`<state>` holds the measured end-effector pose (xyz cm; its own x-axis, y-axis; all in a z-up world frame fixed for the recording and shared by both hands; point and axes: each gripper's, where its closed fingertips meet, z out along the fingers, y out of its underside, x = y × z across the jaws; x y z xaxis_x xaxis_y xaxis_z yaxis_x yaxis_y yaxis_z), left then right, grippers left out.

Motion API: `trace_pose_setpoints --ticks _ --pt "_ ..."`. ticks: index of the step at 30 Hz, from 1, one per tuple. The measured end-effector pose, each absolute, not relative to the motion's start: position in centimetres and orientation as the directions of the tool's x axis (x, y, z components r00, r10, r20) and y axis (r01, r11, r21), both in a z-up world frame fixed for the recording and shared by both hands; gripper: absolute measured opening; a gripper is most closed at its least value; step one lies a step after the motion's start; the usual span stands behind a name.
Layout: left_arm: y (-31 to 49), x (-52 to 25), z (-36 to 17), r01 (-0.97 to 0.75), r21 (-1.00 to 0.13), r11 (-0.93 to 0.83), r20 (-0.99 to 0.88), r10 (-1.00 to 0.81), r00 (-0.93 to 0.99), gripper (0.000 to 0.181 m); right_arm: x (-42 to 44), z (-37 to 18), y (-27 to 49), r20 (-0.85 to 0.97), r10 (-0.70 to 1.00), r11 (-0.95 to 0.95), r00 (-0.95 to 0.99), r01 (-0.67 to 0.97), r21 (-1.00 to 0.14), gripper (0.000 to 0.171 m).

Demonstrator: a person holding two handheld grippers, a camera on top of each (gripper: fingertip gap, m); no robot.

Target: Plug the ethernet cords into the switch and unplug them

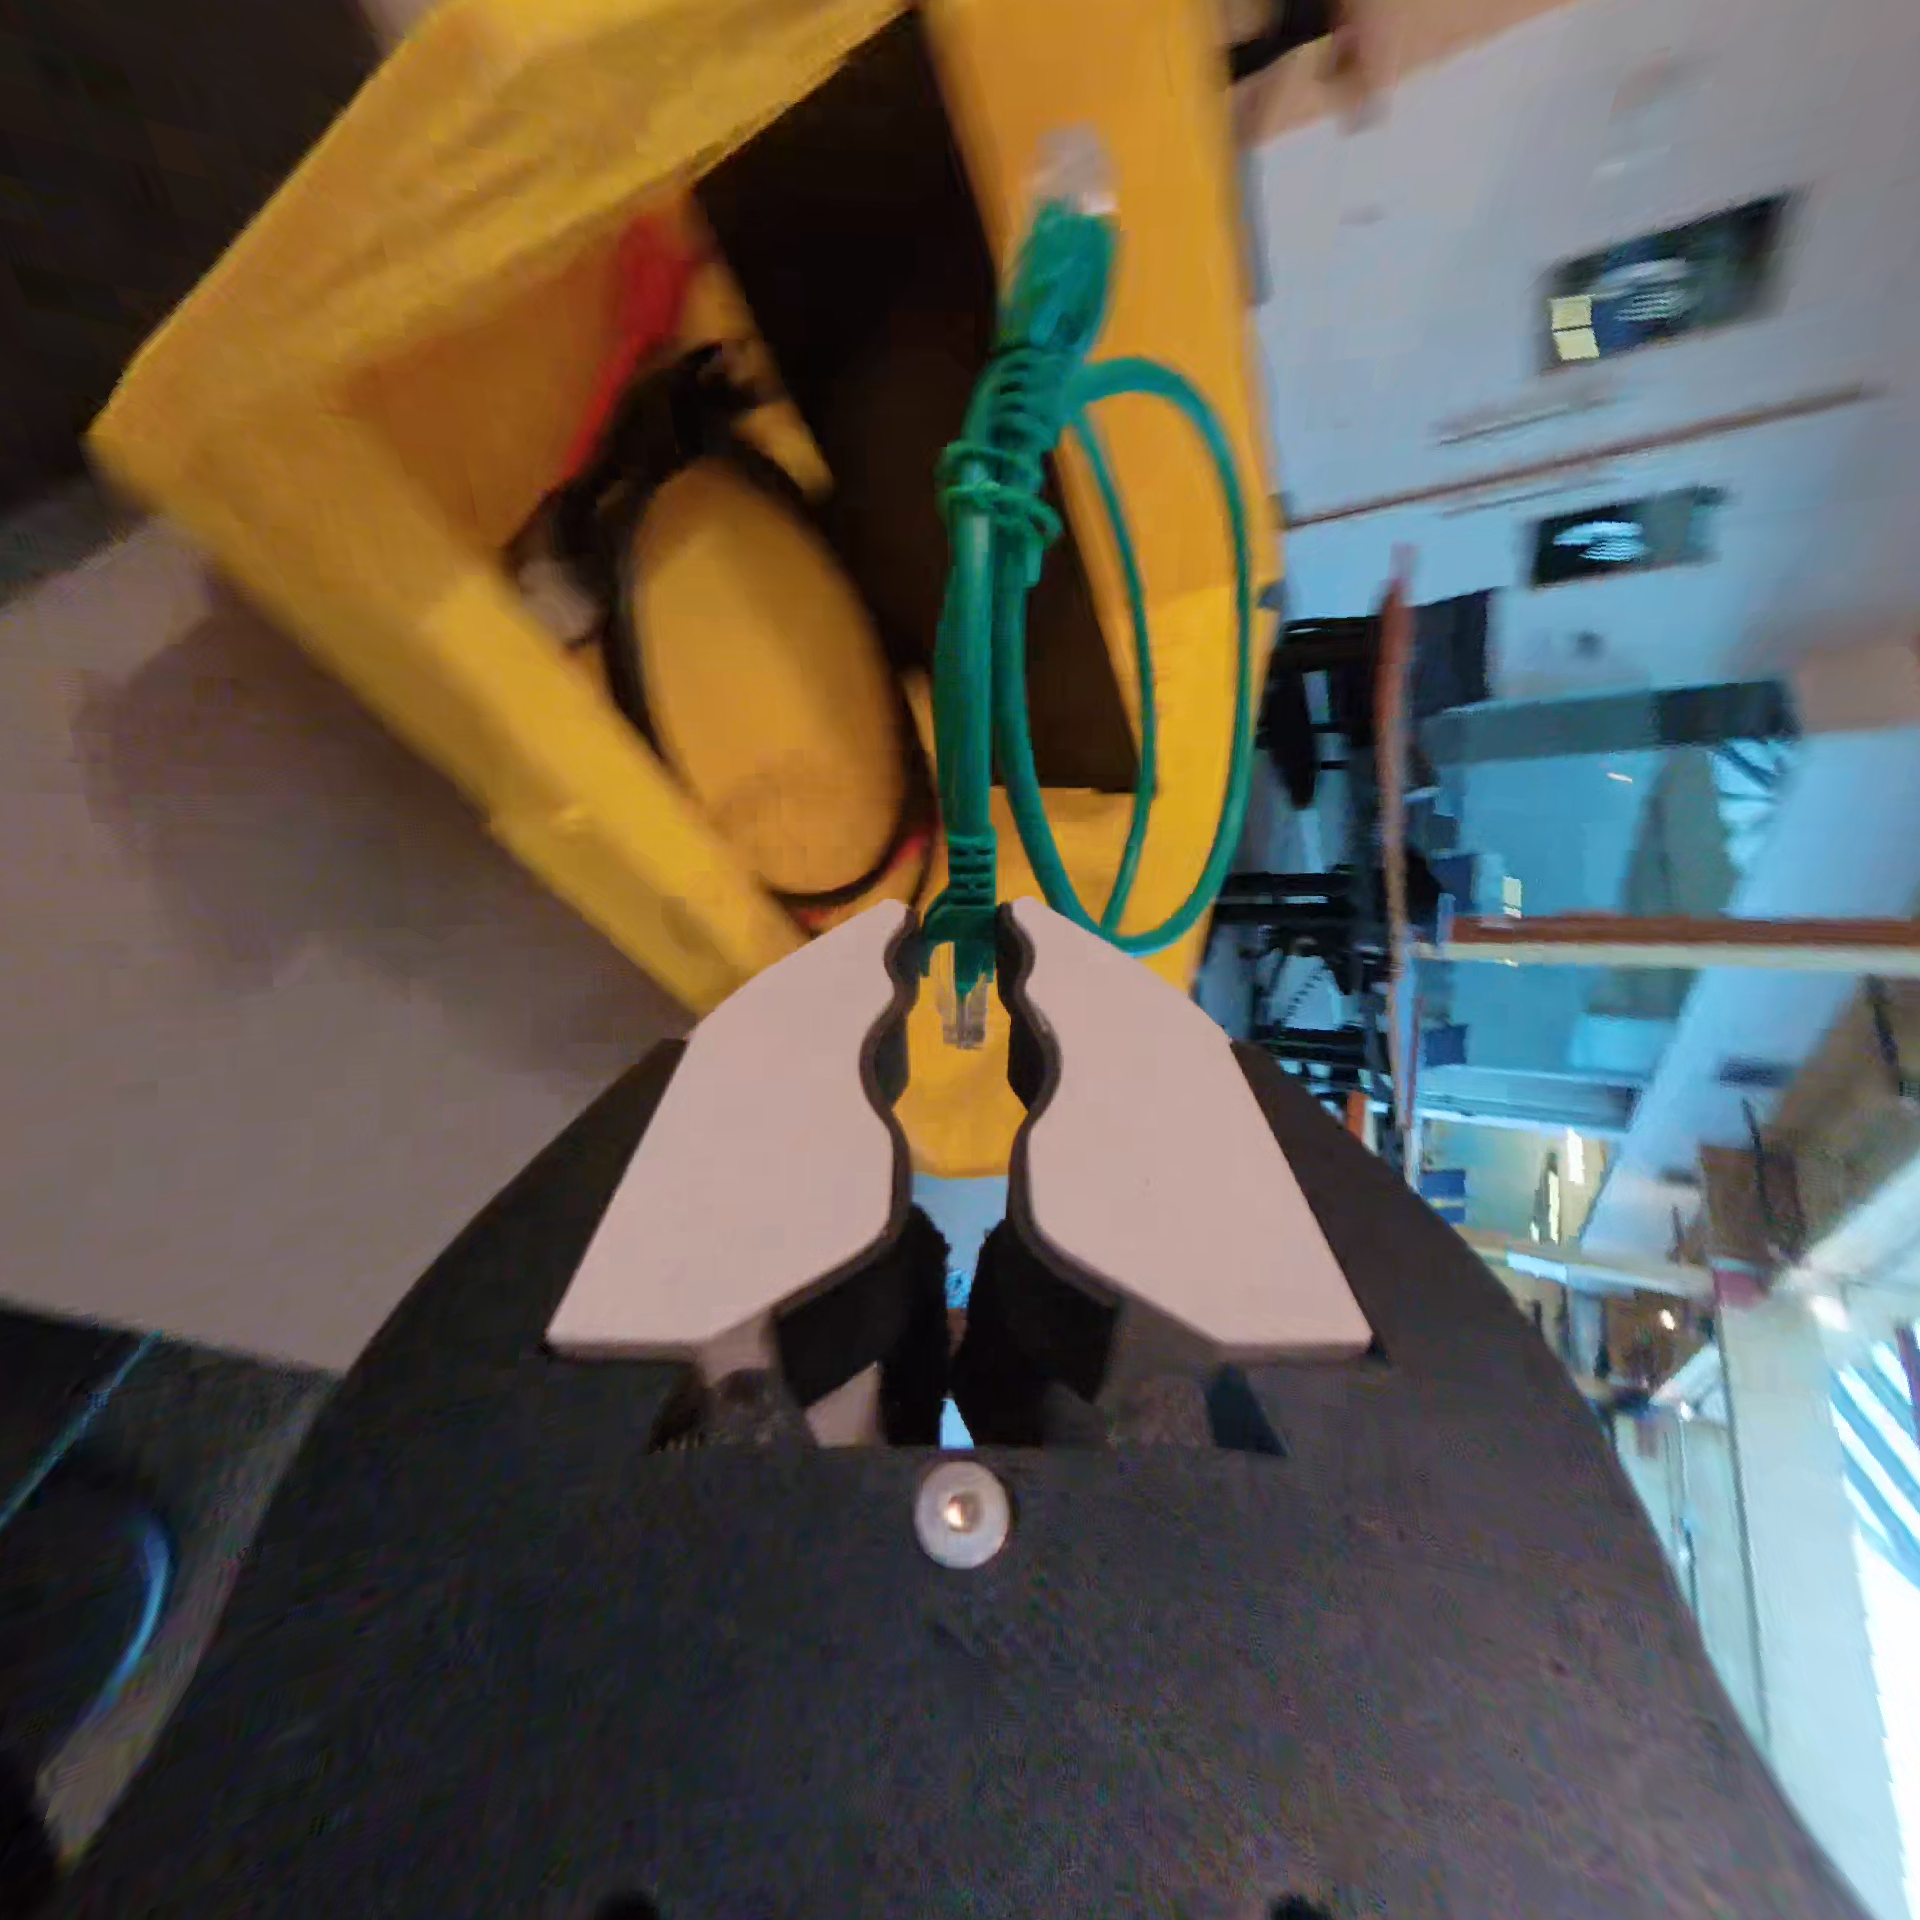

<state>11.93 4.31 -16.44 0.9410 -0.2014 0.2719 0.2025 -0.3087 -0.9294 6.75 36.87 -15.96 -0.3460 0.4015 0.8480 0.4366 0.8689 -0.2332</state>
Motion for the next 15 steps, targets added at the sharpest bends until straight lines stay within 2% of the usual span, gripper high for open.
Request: trace_pose_setpoints --ticks 2,4,8,11,15 --pt "4.3 12.0 -16.4 0.200 -0.930 -0.309 0.270 -0.204 0.941 0.029 6.4 -18.1 37.1 0.828 0.380 0.871 -0.413 0.461 -0.170 0.016" --pt "4.3 12.0 -16.4 0.199 -0.930 -0.310 0.270 -0.207 0.940 0.029 5.8 -17.9 36.2 0.845 0.367 0.890 -0.389 0.412 -0.197 0.020" --pt "4.3 12.0 -16.4 0.199 -0.930 -0.309 0.270 -0.208 0.940 0.029 6.0 -16.8 32.2 0.751 0.493 0.870 -0.439 0.233 -0.435 0.025" --pt "4.3 12.1 -16.5 0.194 -0.930 -0.312 0.267 -0.209 0.941 0.029 6.5 -15.8 30.6 0.698 0.547 0.824 -0.462 0.153 -0.545 0.025" --pt "4.3 12.0 -16.5 0.196 -0.930 -0.312 0.268 -0.208 0.941 0.029 4.7 -14.3 31.7 0.612 0.716 0.685 -0.336 0.171 -0.708 0.028"
